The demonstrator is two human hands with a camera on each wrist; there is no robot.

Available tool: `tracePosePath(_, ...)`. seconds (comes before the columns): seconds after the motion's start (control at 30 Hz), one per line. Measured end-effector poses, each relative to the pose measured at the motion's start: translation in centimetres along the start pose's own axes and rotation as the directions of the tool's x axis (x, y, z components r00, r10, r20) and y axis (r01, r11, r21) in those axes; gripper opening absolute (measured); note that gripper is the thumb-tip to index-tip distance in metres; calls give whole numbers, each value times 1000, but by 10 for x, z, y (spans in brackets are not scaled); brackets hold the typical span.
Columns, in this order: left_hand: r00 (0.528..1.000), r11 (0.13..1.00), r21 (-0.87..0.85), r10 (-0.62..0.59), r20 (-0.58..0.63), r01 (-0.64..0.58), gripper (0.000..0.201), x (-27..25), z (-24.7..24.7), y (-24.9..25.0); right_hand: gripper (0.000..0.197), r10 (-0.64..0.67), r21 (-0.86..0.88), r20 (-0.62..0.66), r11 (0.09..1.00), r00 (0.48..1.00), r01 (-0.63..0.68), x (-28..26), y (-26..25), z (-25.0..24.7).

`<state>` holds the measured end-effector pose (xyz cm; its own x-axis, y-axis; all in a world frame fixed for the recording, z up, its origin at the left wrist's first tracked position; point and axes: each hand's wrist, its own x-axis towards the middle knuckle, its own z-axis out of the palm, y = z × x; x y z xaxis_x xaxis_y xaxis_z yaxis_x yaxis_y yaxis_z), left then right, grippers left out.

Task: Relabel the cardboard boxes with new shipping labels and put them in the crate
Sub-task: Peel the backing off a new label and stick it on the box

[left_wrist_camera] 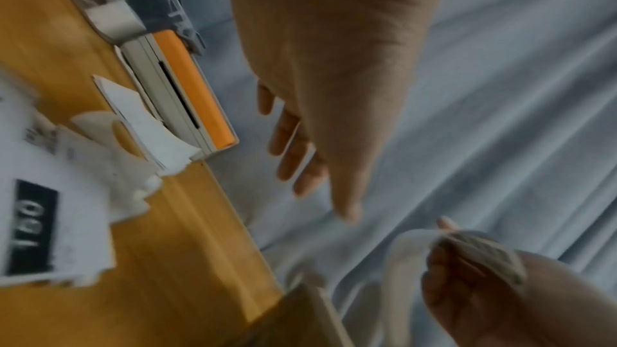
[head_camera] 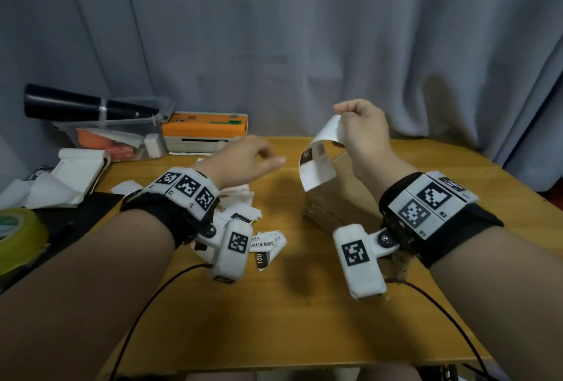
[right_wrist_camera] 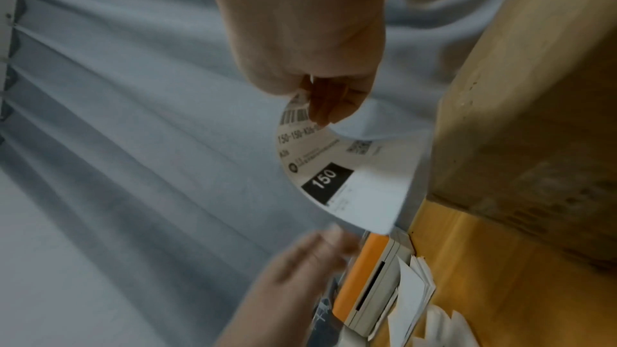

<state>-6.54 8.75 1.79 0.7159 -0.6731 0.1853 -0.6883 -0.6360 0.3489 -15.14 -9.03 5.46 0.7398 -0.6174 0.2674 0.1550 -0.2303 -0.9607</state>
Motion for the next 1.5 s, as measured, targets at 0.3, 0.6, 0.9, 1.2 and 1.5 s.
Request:
tracePosePath(0.3,835,964,178,259,-485,-195,41,10,-20,68,25,-31,-48,-78,998,996,28,12,-16,0)
tracePosePath(0.6,901,954,-278,-215,-378,111,17,36,-20,70,10,124,19,97,992,988,-127,21,-38,-40)
tracePosePath(0.9,966,617,-785,-229,-120,49,23,27,3,101,13,156,-105,265,986,952,-133,15,-7,-76)
tracePosePath(1.2,907,984,5,-165,388,178,79,32,44,131,18,127,-91,-55,987,990,-132,32,2,-116)
tracePosePath(1.5,849,972,192,-214,482,136,94,54,68,124,6,174,-48,-38,983,984,-176,35,19,-114)
